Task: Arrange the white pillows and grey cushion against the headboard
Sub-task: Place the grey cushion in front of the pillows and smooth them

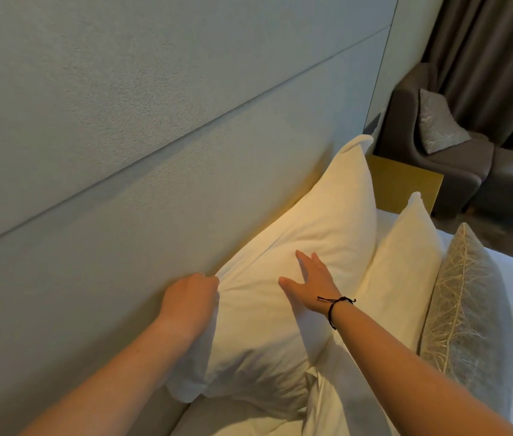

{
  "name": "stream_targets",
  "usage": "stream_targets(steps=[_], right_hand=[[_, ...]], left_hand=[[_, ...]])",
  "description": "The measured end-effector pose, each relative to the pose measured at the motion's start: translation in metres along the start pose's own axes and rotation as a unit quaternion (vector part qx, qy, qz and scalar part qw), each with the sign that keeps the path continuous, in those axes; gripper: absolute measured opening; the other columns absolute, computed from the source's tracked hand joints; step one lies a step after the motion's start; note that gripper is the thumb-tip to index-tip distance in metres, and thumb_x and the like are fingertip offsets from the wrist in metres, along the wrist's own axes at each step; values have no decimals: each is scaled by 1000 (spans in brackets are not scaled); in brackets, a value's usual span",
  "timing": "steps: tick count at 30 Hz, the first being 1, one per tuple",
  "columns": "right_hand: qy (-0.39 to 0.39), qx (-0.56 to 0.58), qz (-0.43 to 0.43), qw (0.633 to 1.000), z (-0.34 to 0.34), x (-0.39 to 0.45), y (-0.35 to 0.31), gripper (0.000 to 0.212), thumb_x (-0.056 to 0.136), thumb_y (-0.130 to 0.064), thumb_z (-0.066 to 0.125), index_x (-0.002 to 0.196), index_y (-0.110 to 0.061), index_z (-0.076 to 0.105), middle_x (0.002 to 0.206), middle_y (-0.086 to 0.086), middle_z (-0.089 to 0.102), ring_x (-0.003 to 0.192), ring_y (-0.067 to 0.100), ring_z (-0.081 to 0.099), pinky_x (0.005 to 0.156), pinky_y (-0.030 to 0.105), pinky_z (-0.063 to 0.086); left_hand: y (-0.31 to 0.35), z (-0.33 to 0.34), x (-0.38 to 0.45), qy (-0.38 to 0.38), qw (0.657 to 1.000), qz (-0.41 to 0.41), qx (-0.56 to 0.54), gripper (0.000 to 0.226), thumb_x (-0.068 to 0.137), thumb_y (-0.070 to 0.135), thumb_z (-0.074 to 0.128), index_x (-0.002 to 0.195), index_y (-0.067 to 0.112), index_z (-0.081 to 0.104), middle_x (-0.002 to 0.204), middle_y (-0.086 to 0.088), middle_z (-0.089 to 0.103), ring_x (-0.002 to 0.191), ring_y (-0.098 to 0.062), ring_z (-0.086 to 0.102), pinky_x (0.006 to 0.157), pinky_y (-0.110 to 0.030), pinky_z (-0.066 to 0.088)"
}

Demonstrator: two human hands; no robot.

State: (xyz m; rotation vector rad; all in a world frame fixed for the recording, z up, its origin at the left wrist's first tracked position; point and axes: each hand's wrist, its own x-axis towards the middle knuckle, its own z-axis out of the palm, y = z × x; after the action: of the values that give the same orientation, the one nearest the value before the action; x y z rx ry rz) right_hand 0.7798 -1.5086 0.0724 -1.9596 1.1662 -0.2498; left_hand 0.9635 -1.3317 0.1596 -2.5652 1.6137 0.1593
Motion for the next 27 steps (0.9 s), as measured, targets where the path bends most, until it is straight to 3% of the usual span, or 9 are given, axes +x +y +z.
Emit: stream_targets(steps=[4, 8, 12, 14, 17, 20, 25, 27], right_hand=[[7, 42, 4, 999, -13, 3, 11, 87, 79, -59, 60, 152, -37, 18, 163, -5, 9, 150, 14, 3, 118, 46, 23], [64, 132, 39, 988, -37, 19, 32, 80, 86, -47, 62, 152, -31, 22, 162, -6, 16, 149, 8, 4, 117, 38, 20], [125, 181, 76, 973, -63, 49, 49, 74, 91, -42, 60, 152, -26, 22, 161, -5, 21, 148, 12, 13, 120, 39, 20], [146, 192, 86, 967, -73, 67, 59, 74, 92, -43, 59, 153, -26, 21, 160, -5, 21, 148, 14, 17, 119, 38, 21], [175, 218, 94, 956, -86, 94, 72, 74, 92, -45, 58, 153, -28, 20, 160, -6, 22, 146, 15, 21, 116, 36, 23], [210, 236, 99, 944, -96, 118, 84, 72, 91, -47, 58, 152, -30, 23, 159, -8, 25, 145, 15, 25, 112, 33, 26], [235, 257, 113, 931, -112, 151, 102, 72, 89, -52, 59, 150, -35, 24, 157, -9, 29, 143, 17, 29, 110, 35, 30], [235, 275, 113, 925, -114, 160, 106, 73, 88, -54, 59, 149, -39, 23, 156, -10, 29, 142, 17, 30, 106, 34, 32]], left_hand=[[15, 4, 23, 3, 999, 22, -35, 18, 100, 24, 44, 111, 20, 57, 98, -7, 61, 94, -32, 64, 74, -39, 48], [50, 7, 78, -36, 986, 31, -162, 29, 98, 31, 49, 126, 24, 44, 113, -10, 62, 97, -31, 61, 81, -41, 51], [97, 8, 157, -77, 959, 3, -272, 51, 94, 38, 56, 140, 27, 34, 127, -12, 59, 110, -34, 59, 91, -39, 48], [120, 6, 202, -75, 945, 0, -319, 51, 95, 33, 58, 141, 25, 36, 131, -14, 58, 116, -34, 57, 95, -37, 46], [154, 2, 265, -58, 929, 1, -366, 51, 93, 26, 61, 139, 20, 41, 130, -11, 59, 110, -27, 59, 88, -30, 44], [187, -2, 318, -35, 901, -2, -433, 51, 89, 19, 66, 135, 17, 44, 129, -8, 60, 107, -23, 61, 92, -30, 48], [226, -16, 380, 43, 927, 86, -364, 35, 94, 13, 56, 129, 17, 53, 129, -6, 61, 94, -16, 55, 75, -22, 41], [229, -27, 394, 124, 967, 138, -171, 24, 93, 11, 50, 115, 16, 55, 115, -10, 65, 92, -30, 61, 67, -30, 42]])
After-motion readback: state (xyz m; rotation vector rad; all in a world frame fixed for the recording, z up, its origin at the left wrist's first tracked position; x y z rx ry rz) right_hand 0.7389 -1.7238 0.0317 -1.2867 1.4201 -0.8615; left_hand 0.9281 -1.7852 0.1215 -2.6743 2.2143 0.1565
